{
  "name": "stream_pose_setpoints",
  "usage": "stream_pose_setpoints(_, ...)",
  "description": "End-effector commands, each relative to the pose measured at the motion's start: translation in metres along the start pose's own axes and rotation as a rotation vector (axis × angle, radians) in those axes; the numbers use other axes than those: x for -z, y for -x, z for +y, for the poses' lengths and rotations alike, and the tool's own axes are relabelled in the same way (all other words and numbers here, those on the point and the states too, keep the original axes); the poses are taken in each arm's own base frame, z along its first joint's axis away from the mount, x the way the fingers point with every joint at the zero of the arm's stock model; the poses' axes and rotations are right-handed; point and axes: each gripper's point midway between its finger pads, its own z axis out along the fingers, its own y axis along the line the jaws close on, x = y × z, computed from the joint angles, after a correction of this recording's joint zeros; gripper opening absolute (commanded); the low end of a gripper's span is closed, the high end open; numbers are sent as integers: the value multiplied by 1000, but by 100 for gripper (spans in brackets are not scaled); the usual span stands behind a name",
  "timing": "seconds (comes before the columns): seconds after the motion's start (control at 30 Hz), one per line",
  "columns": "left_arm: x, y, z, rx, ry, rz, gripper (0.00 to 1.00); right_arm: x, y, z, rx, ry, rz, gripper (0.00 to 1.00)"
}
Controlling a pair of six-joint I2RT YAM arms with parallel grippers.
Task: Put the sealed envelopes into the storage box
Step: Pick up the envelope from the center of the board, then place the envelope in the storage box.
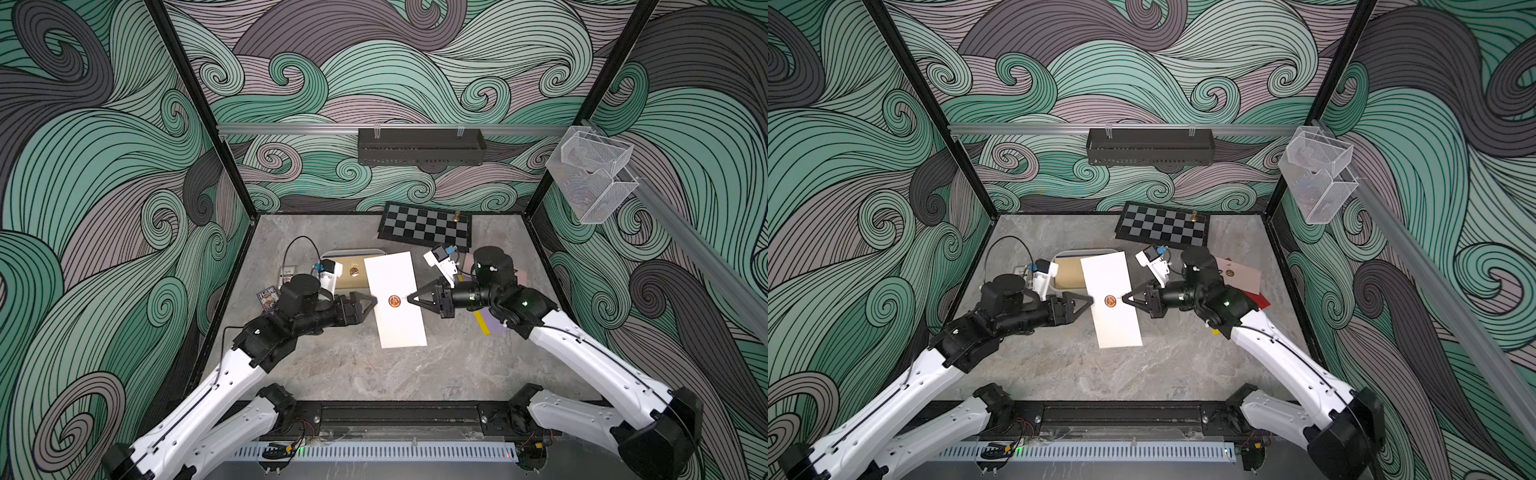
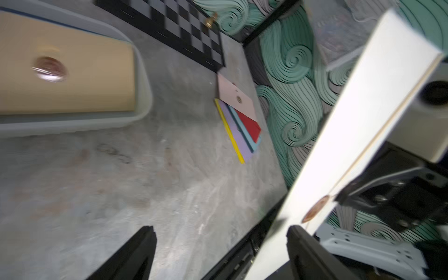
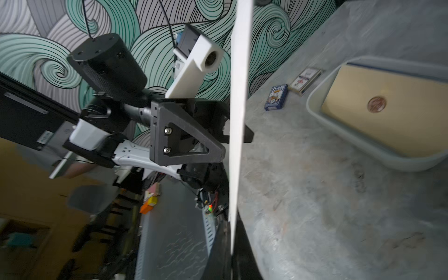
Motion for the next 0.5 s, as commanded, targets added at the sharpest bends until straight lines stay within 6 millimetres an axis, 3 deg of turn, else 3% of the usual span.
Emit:
stream_pose_setpoints(0.0,44,-11,81,-24,394,-47,92,-10,-21,-41,121,-182,205,0)
stream_pose_setpoints(0.27,64,-6,61,-112,253,-162,92,-76,27,-76,566,-258,446,0)
stream_pose_setpoints(0.37,65,-6,71,-113,313,-149,92,-98,39,-95,700,-314,595,0)
stream_pose_setpoints(0.47,56,-9,66,-128,287,-114,92,-114,66,-111,796,-385,622,0)
